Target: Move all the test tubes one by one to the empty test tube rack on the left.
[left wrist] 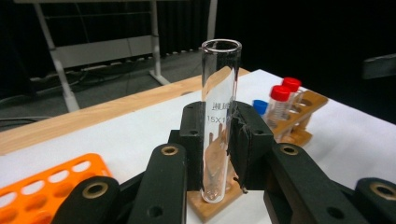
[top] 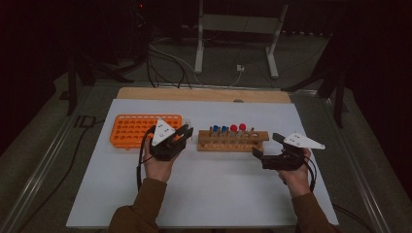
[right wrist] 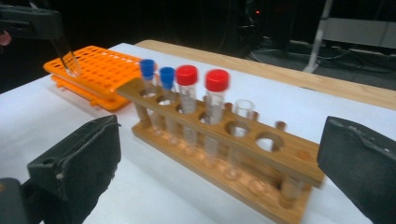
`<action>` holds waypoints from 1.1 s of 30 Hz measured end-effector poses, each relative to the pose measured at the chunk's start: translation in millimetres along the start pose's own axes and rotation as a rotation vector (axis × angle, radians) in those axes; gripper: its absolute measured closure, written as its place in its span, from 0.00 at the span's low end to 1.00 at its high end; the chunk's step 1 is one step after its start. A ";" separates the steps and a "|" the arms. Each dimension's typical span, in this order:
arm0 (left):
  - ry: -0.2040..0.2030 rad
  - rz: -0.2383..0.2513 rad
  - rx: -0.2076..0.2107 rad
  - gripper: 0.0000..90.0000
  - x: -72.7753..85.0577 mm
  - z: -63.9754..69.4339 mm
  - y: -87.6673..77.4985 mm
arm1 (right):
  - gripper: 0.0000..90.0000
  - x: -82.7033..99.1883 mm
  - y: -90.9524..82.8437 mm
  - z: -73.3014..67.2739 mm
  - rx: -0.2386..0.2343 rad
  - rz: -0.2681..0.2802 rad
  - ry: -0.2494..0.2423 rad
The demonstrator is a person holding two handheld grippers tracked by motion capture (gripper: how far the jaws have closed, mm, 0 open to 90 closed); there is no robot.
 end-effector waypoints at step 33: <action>-0.033 -0.084 -0.184 0.85 38.3 -49.9 21.2 | 0.00 11.5 -8.8 10.3 0.010 0.019 0.041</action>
Point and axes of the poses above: each handheld gripper's, and its own axes: y roughly forward along the jaws, x roughly out of its underside, z roughly to its right, the point moved 6 cm from there along y, roughly forward along the jaws, and after that the axes turned 1 degree about y, right-handed, at the moved point
